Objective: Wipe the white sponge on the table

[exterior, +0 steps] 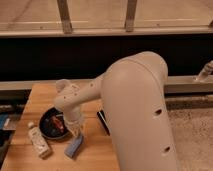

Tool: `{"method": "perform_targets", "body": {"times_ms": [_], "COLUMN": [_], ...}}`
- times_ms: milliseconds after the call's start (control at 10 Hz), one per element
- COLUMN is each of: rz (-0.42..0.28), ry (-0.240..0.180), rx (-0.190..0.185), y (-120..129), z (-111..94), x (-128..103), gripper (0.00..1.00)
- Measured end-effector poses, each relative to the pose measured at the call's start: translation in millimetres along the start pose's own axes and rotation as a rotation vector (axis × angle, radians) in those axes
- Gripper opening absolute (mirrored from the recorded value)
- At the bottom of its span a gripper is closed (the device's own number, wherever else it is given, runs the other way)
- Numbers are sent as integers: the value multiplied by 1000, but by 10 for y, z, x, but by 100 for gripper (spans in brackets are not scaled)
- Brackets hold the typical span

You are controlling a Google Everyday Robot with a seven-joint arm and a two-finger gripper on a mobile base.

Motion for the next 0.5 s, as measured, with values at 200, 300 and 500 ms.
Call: {"method": "perform_targets", "body": {"times_ms": [200,300,500], "rz": [49,84,164], "ry": [13,21,27], "rx": [-18,-23,-36], "y": [-103,-200,-458], "z": [139,187,232], "x": [336,493,715], "gripper": [0,0,0]}}
